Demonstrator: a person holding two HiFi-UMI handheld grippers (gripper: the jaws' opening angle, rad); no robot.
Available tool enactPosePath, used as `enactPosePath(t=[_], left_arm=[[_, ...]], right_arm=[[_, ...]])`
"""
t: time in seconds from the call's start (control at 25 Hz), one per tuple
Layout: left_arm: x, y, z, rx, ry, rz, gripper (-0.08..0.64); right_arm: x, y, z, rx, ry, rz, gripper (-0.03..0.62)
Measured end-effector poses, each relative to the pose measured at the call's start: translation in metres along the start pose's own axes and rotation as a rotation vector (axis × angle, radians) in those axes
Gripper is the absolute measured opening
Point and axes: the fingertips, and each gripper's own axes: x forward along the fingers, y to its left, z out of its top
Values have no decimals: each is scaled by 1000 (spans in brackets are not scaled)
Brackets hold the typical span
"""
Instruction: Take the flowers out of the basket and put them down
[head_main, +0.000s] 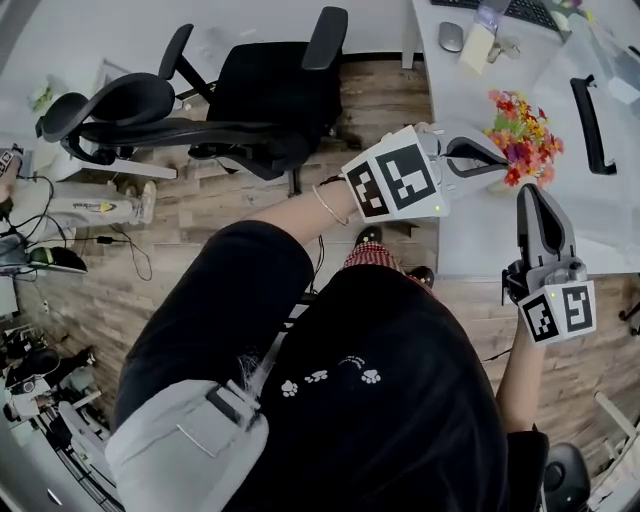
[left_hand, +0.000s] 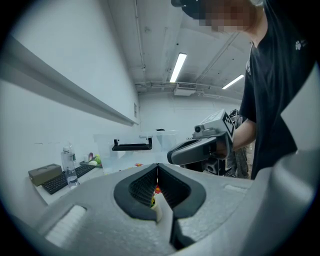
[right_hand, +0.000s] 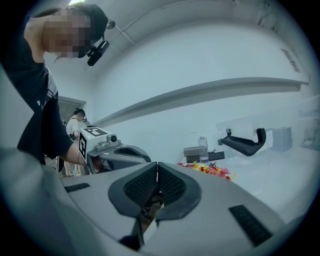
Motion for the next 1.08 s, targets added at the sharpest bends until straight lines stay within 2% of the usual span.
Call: enactPosePath(t=[0.56,0.8,0.88,1.08], left_arm=[[-7,-2,-9,-20,7,4,6],[-8,-7,-14,-16,18,3,8],[-9,-7,-16,-20,20,4,8],[-11,-10,-17,-12,17,-8,8]], right_arm=[[-2,7,-12,31,20,-19,14],[-2,28,-9,-35,7,68,14],[0,32,-11,-46,19,68,14],[1,33,-14,-1,11,46,14]])
